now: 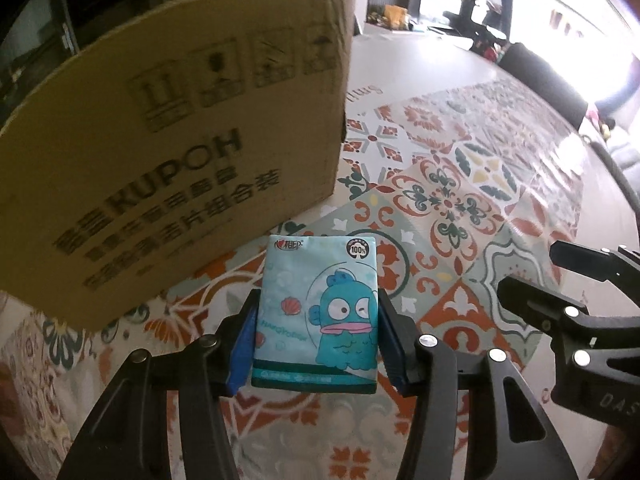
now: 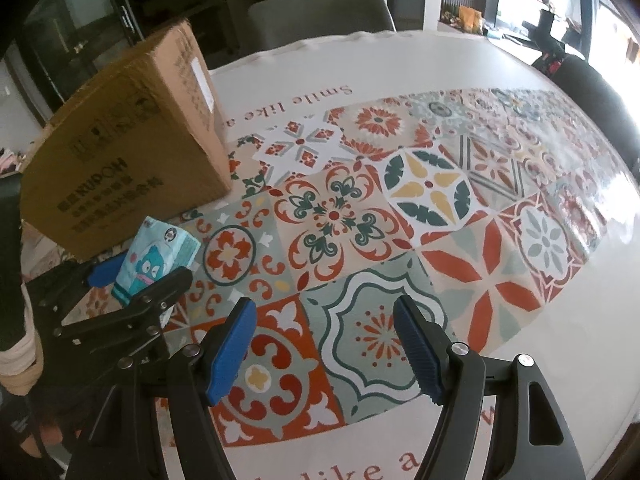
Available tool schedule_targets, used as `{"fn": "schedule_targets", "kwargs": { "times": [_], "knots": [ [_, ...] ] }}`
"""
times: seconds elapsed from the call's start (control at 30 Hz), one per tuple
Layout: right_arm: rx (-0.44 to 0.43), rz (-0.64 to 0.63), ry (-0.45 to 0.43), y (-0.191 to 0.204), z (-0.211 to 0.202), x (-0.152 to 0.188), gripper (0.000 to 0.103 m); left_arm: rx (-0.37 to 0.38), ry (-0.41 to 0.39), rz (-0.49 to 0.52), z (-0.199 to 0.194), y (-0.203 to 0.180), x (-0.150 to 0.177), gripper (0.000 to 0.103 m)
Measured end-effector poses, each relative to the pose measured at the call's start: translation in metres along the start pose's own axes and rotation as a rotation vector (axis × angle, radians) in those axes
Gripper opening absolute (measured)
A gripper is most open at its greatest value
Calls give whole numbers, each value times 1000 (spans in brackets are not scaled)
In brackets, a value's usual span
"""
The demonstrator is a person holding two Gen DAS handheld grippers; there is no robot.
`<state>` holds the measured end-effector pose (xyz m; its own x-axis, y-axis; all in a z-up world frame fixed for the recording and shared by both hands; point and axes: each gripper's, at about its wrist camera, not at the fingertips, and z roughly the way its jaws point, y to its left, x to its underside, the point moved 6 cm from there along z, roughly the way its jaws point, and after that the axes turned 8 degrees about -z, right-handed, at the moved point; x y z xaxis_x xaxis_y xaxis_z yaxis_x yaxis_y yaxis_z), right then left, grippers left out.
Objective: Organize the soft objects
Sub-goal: 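Lift the tissue packet with the left tool and carry it over the box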
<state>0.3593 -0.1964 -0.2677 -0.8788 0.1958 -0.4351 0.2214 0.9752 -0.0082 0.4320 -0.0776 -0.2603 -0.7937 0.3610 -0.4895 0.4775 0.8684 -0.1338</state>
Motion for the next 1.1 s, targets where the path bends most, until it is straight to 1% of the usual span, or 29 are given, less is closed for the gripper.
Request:
{"fn": "schedule_targets", "kwargs": {
  "times": [0.2,0.37,0.7,0.9,1.1],
  "knots": [
    [1,-35,-45,7,-20,-6,72,21,-33,-50,-26,6,2,53],
    [0,-73,-92,15,-41,-11,72,17,-78,-77,-54,10,1,53],
    [-35,-125,-171,36,-76,-21,72,-18,-155,-132,-105,25,1,52],
    [-57,-140,-217,44,-95,-31,72,-33,-225,-140,-133,30,-13,52],
    [-75,-148,-260,51,-110,-45,72,-50,-273,-138,-151,34,-31,52]
  ]
}}
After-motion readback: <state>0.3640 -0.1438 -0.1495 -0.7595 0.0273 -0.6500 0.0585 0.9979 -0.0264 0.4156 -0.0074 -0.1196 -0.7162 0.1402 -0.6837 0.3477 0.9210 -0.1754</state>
